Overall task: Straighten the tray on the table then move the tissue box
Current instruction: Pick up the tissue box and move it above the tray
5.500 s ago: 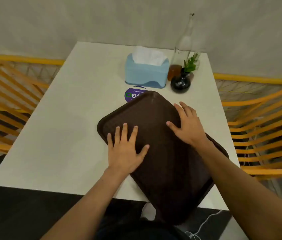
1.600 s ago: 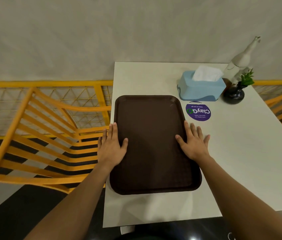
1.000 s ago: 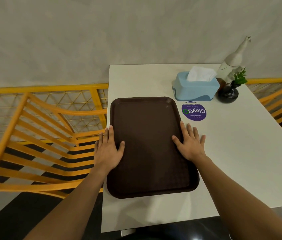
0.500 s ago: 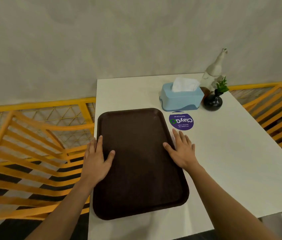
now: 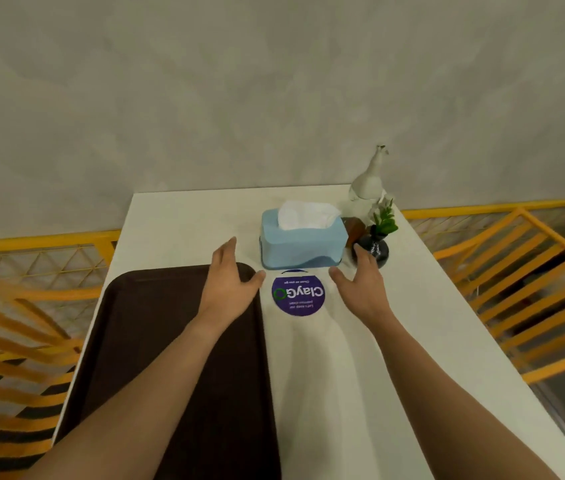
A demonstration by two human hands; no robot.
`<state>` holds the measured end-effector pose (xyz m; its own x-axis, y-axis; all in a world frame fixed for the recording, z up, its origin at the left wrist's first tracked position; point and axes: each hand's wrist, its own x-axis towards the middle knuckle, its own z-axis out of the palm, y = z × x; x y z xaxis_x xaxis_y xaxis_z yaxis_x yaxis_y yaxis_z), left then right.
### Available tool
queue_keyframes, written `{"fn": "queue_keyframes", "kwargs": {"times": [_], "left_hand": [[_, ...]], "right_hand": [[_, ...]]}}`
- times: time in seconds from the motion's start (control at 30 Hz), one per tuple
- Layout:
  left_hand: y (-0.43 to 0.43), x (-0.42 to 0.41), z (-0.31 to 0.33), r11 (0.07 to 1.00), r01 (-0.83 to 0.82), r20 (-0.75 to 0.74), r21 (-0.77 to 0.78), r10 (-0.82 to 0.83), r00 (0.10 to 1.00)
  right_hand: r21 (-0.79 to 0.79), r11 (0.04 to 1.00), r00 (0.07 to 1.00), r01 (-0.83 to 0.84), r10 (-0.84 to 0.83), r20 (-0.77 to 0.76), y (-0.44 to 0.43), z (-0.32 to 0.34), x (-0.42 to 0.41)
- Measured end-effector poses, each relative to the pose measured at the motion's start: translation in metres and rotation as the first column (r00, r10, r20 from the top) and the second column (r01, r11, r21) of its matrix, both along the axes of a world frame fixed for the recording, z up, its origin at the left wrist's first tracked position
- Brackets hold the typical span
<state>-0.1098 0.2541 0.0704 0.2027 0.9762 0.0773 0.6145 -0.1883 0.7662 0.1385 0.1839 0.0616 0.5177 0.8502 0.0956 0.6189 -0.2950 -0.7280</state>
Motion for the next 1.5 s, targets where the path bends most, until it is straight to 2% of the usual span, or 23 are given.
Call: {"fn": "queue_keyframes", "kwargs": {"times": [0.23,0.37,0.57,0.73,0.97,1.27,1.5], "left_hand": [[0.027,0.068,-0.013,0.994,-0.085,0.006,-0.072,0.085,0.996],[0.038,0.082,-0.018,0.988,-0.122,-0.002,-0.089,0.123,0.992],[0.054,0.091,-0.026,0.984,-0.137,0.006,-0.117,0.139,0.990],[0.065,0.093,-0.033,0.987,-0.101,0.103,-0.128,0.114,0.988],[0.065,0.095,-0.036,0.984,-0.124,0.163,-0.127,0.144,0.976],[0.082,0.074,-0.013,0.995,-0.099,0.167,-0.030,0.102,0.981],[0.091,0.020,0.003,0.989,-0.144,0.170,0.025,0.138,0.976]], "right_hand": [[-0.029,0.996,0.995,-0.085,0.083,-0.058,0.047,-0.009,0.036],[-0.051,0.990,0.979,-0.135,0.125,-0.158,0.056,-0.019,0.045],[0.007,0.983,0.964,-0.181,0.179,-0.197,0.066,-0.023,0.045],[0.006,0.984,0.953,-0.180,0.176,-0.247,0.073,-0.030,0.046],[0.002,0.993,0.972,-0.115,0.113,-0.205,0.082,-0.038,0.047],[0.041,0.991,0.973,-0.127,0.132,-0.187,0.092,-0.019,0.031],[0.069,0.980,0.969,-0.187,0.196,-0.152,0.107,-0.001,-0.019]]}}
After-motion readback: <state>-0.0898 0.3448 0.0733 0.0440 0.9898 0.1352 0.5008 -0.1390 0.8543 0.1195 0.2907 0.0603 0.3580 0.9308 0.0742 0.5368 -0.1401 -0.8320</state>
